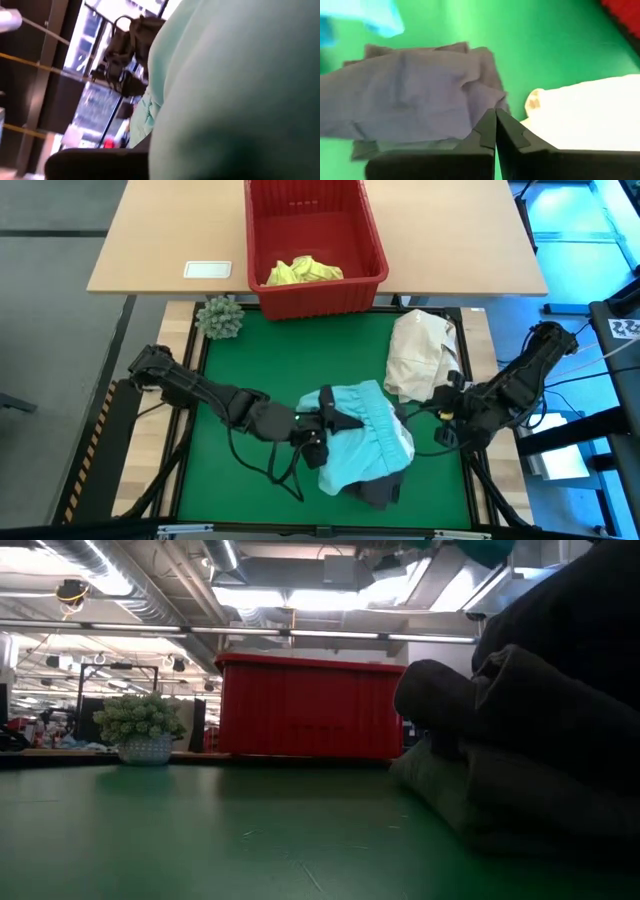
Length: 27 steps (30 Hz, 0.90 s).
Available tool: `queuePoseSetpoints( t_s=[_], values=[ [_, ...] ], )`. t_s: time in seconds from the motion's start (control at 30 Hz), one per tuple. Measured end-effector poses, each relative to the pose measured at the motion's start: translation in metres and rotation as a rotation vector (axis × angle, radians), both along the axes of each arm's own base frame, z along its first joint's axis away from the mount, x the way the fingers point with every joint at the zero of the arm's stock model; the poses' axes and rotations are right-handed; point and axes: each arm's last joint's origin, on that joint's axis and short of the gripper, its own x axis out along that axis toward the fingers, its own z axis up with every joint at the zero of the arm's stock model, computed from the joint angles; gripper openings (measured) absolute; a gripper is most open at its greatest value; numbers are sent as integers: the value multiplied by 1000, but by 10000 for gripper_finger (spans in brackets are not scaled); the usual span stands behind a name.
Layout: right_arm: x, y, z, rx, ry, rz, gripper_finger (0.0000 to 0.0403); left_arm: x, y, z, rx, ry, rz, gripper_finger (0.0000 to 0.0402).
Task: Fold Laundry from Bin
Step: Stack the blue short on the gray short
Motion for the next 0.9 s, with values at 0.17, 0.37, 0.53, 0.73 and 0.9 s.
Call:
queuePoseSetpoints(
  t_s=[0.17,0.37,0.53,0.73,0.9],
  values=[
    [-1,-3,-2,-26,-33,-35,0,21,14,-6,1,-42,-121,7],
    [-6,-11,17,-44,-118,-117,0,44,34,-17,-21,-85,-235,7],
    [-18,-26,43,-76,-258,-154,0,61,42,-34,-31,-80,-293,7],
    [-23,-33,58,-113,-312,-136,0,75,48,-48,-47,-98,-341,7],
    [-33,-44,75,-103,-374,-164,0,80,48,-55,-47,-97,-345,7]
  ],
)
